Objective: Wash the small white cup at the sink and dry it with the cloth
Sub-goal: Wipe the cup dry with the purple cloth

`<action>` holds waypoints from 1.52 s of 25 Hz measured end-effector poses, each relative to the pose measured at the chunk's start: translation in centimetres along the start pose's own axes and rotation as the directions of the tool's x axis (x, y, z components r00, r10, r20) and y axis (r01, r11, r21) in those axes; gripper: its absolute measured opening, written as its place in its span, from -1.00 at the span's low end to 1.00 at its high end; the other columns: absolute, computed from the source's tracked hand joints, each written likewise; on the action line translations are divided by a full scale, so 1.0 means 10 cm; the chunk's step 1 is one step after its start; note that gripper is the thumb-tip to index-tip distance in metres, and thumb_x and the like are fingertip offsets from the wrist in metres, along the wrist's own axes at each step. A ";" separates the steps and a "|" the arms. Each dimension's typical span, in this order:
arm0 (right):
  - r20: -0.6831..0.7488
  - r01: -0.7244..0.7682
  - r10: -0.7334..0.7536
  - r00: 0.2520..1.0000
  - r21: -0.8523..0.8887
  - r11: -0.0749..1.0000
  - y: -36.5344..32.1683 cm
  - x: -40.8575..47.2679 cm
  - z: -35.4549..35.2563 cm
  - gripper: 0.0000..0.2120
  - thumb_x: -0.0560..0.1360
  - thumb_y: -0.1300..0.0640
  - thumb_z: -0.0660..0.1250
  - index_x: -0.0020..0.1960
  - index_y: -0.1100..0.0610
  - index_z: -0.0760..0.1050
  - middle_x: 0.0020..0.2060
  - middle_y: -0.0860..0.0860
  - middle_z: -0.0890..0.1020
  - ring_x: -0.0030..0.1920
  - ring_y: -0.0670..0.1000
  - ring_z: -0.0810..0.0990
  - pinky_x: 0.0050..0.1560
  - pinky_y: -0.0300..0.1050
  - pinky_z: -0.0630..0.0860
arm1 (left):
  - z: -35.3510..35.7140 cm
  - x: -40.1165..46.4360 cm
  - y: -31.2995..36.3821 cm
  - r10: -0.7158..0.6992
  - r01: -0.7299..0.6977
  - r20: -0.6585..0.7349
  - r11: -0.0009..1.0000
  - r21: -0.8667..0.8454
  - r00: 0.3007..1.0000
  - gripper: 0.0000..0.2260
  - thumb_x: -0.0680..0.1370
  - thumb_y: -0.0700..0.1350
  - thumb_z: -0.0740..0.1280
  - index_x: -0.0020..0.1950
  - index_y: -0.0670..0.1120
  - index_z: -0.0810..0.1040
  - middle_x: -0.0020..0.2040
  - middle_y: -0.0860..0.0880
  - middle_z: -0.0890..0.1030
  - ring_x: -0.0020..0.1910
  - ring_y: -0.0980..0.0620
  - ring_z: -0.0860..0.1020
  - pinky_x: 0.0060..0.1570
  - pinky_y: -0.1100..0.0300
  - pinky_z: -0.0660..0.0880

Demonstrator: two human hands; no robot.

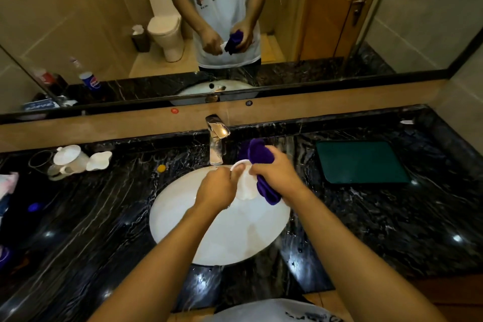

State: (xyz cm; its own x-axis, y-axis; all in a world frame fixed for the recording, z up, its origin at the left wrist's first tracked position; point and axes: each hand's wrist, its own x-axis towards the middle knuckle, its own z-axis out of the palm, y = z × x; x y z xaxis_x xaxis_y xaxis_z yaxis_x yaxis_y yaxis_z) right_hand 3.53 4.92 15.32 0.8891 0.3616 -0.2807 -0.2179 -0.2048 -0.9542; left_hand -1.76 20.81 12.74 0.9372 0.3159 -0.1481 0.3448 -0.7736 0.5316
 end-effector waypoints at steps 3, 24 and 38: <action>-0.285 0.044 -0.003 0.959 0.135 0.990 0.14 -0.08 0.25 -0.54 0.33 0.18 0.47 0.15 -0.12 0.45 -0.02 -0.11 0.61 -0.05 -0.06 0.63 -0.19 -0.18 0.60 | 0.18 -0.06 0.13 -0.304 0.291 0.004 0.906 -0.307 0.953 -0.50 0.66 0.25 0.06 -0.14 -0.11 0.54 -0.19 -0.14 0.64 -0.27 -0.08 0.57 -0.35 0.12 0.47; -0.151 0.003 0.017 0.988 0.130 0.991 0.28 -0.08 -0.14 -0.65 0.25 0.23 0.39 0.01 -0.02 0.58 -0.28 -0.06 0.65 -0.31 -0.01 0.61 -0.39 -0.19 0.53 | 0.12 -0.04 0.16 -0.038 0.055 0.054 0.933 -0.356 0.998 -0.67 0.62 0.20 0.24 -0.10 -0.01 0.61 -0.12 -0.07 0.68 -0.18 -0.02 0.61 -0.26 0.11 0.49; -0.029 -0.006 0.008 1.000 0.061 0.998 0.09 0.04 -0.21 -0.61 0.26 0.24 0.40 0.06 0.00 0.57 -0.20 0.00 0.65 -0.26 0.01 0.62 -0.36 -0.21 0.54 | 0.03 0.02 0.13 -0.008 0.028 0.067 0.954 -0.298 0.998 -0.61 0.66 0.18 0.16 -0.14 -0.04 0.59 -0.30 0.01 0.59 -0.30 0.00 0.55 -0.38 0.16 0.37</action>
State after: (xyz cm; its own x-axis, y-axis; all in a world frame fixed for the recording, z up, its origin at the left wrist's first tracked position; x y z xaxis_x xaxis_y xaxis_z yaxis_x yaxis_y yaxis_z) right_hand 4.52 2.93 14.61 0.8987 0.3333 -0.2850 -0.2475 -0.1509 -0.9571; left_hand -1.14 19.73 13.15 0.9357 0.2847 -0.2082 0.3393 -0.5652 0.7519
